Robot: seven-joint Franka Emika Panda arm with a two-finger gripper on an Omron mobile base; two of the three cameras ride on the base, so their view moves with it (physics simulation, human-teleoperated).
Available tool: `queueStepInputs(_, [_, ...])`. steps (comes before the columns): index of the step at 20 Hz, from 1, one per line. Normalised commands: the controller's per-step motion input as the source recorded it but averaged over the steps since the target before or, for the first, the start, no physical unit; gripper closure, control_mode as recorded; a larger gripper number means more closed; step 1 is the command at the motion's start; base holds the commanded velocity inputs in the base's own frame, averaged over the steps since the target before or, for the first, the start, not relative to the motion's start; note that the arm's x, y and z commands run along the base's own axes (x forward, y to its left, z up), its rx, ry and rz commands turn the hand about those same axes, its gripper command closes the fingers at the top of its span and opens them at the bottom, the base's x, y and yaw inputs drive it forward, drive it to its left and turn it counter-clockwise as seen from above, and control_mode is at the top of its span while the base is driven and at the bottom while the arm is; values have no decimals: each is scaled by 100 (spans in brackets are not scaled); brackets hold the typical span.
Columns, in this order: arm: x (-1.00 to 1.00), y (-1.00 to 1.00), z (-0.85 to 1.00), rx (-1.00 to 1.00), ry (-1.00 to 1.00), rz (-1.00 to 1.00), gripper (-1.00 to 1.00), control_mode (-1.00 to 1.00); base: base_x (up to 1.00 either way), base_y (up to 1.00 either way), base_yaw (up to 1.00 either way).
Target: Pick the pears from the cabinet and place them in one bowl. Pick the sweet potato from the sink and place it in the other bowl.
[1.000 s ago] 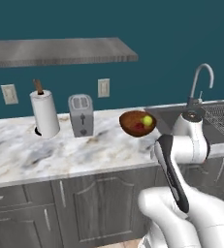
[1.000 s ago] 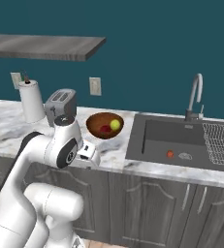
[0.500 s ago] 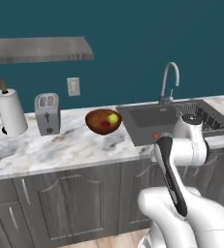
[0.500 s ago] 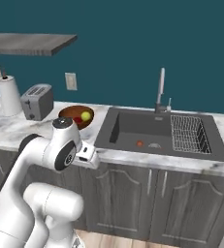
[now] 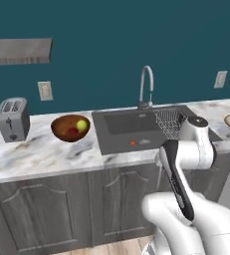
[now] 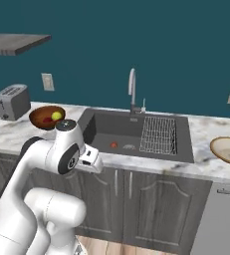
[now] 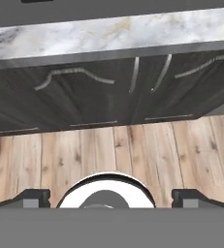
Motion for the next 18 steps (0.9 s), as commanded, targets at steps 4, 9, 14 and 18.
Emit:
queueStepInputs(4, [0, 0, 0, 0, 0, 0, -100, 100, 0, -23, 2])
queueStepInputs(9, [0, 0, 0, 0, 0, 0, -100, 100, 67, 11, 0])
queueStepInputs(14, [0, 0, 0, 0, 0, 0, -100, 100, 87, 37, -1])
queueStepInputs(18, [0, 0, 0, 0, 0, 0, -100, 100, 78, 42, -1])
